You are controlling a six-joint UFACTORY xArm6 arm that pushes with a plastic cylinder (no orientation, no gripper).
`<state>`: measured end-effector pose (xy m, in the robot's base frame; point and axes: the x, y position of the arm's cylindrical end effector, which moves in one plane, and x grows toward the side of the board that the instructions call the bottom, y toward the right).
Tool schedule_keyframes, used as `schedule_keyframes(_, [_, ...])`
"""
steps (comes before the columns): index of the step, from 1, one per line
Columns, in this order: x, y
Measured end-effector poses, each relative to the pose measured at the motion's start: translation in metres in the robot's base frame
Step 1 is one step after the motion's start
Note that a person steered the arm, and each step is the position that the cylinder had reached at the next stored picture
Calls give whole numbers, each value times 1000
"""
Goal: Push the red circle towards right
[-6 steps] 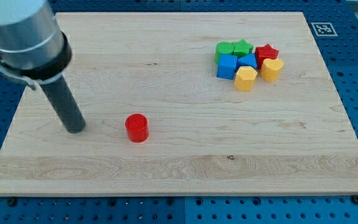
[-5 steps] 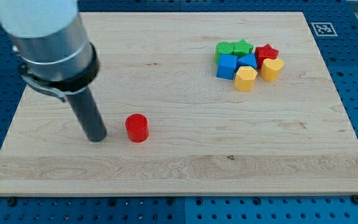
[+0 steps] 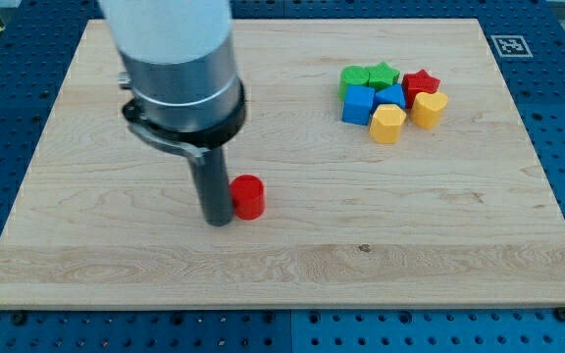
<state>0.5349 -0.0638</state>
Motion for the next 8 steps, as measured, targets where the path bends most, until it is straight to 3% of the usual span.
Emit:
schedule_keyframes(3, [0, 32])
schedule_keyframes(5, [-12, -2])
schedule_keyframes(8, [-32, 10])
